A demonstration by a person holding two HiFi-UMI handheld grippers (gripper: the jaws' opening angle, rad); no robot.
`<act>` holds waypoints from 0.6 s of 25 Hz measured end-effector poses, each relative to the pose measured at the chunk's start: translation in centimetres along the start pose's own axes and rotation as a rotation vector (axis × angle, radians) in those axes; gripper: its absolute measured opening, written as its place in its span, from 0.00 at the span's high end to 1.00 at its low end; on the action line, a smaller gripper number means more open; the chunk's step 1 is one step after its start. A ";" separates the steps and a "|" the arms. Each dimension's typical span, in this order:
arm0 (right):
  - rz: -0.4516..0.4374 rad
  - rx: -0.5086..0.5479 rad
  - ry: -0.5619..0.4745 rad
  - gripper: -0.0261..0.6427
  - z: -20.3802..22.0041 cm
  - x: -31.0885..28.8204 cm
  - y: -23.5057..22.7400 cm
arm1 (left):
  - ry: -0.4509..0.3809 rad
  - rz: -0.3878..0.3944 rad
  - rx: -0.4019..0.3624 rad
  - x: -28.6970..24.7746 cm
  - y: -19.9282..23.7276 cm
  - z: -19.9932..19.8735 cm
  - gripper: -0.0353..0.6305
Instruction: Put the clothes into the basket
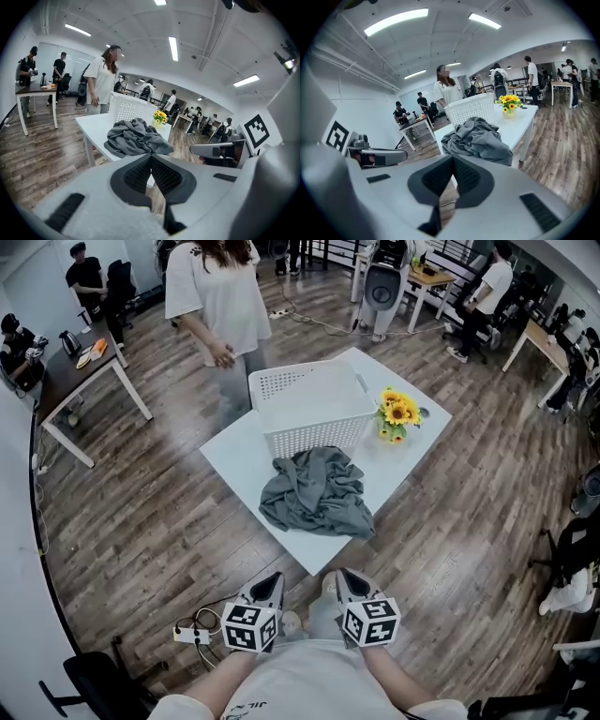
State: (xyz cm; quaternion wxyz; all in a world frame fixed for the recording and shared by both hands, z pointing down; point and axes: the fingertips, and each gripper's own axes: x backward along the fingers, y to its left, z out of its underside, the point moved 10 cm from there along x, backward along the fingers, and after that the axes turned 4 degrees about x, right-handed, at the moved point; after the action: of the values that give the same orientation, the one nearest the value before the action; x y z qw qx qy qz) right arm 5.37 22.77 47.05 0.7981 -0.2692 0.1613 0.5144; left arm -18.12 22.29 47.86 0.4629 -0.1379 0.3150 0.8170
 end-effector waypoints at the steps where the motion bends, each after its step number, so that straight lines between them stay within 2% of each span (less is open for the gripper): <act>1: -0.002 -0.001 0.003 0.94 -0.3 -0.5 -0.4 | 0.000 -0.003 0.004 -0.5 0.1 -0.3 0.93; 9: -0.059 0.037 0.016 0.94 -4.3 -5.5 -4.5 | -0.010 -0.055 0.031 -5.7 1.2 -3.7 0.93; 15: -0.103 0.079 0.019 0.94 -8.0 -8.3 -8.4 | -0.043 -0.081 0.053 -10.1 0.3 -7.1 0.93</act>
State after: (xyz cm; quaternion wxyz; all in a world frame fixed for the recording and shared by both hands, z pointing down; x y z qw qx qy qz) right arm 9.65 9.13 47.26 0.8320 -0.2503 0.1749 0.4633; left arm -13.48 10.88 47.82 0.5059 -0.1204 0.3207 0.7917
